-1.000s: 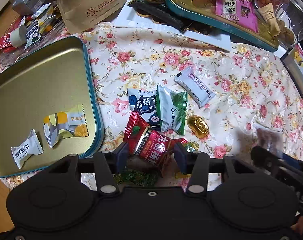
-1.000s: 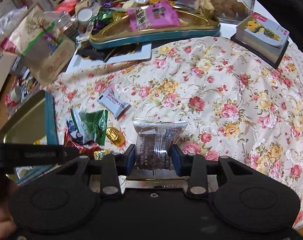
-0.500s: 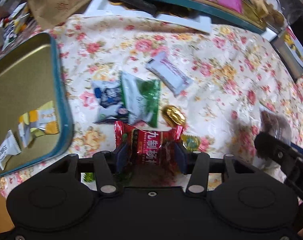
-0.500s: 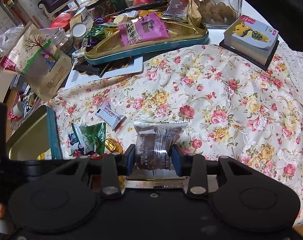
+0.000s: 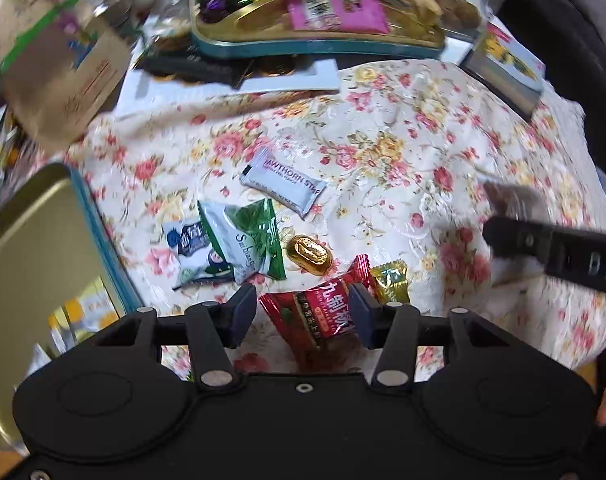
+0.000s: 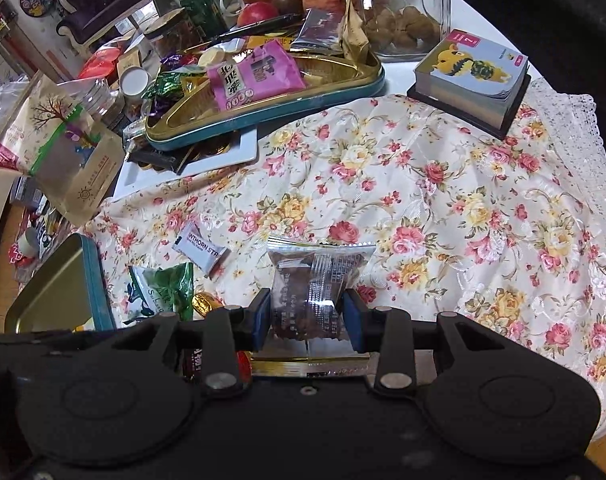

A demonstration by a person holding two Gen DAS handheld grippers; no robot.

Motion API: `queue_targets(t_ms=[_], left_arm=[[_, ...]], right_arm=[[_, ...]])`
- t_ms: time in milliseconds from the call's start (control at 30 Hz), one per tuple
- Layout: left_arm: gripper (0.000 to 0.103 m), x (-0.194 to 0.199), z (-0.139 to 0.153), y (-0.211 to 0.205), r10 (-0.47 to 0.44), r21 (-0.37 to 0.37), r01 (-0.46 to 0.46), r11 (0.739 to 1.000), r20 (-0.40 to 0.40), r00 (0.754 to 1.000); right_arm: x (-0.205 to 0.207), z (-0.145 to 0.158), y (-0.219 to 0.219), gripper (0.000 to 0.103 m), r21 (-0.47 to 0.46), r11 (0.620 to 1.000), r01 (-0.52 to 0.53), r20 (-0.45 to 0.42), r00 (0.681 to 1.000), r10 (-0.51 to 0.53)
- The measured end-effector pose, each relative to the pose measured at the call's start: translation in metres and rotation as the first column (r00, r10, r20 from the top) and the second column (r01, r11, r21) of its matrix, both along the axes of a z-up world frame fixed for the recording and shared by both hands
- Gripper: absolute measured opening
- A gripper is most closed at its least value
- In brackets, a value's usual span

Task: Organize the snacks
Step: 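Grasp the red bayberry packet with the left gripper while the right gripper holds the brown packet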

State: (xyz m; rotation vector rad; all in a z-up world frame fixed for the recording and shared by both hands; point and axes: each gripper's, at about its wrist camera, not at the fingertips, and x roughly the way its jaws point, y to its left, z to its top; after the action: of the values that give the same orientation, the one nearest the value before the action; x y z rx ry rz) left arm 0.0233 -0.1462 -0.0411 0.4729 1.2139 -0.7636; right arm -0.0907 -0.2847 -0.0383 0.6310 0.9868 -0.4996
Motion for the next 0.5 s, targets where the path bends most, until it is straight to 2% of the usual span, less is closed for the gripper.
queue_targets(t_ms=[67, 200, 333, 400, 500], left_arm=[[0.057, -0.006, -0.002, 0.000, -0.073, 0.016, 0.073, 0.997, 0.035, 0.997], [0.057, -0.019, -0.010, 0.000, -0.214, 0.022, 0.213, 0.977, 0.083, 0.973], [0.057, -0.030, -0.015, -0.002, -0.376, 0.008, 0.379, 0.925, 0.132, 0.917], [0.057, -0.030, -0.017, -0.002, -0.408, 0.002, 0.412, 0.911, 0.132, 0.903], [0.057, -0.027, -0.020, -0.003, -0.416, 0.003, 0.419, 0.908, 0.128, 0.900]], right_arm=[[-0.002, 0.002, -0.001, 0.039, 0.006, 1.000, 0.005, 0.005, 1.000, -0.005], [-0.006, 0.005, -0.005, 0.039, 0.011, 1.000, 0.019, 0.013, 1.000, -0.019], [-0.013, 0.009, -0.009, 0.039, 0.019, 0.999, 0.037, 0.024, 0.999, -0.037], [-0.016, 0.010, -0.012, 0.039, 0.024, 0.998, 0.049, 0.029, 0.998, -0.050], [-0.019, 0.012, -0.016, 0.039, 0.024, 0.998, 0.063, 0.034, 0.997, -0.064]])
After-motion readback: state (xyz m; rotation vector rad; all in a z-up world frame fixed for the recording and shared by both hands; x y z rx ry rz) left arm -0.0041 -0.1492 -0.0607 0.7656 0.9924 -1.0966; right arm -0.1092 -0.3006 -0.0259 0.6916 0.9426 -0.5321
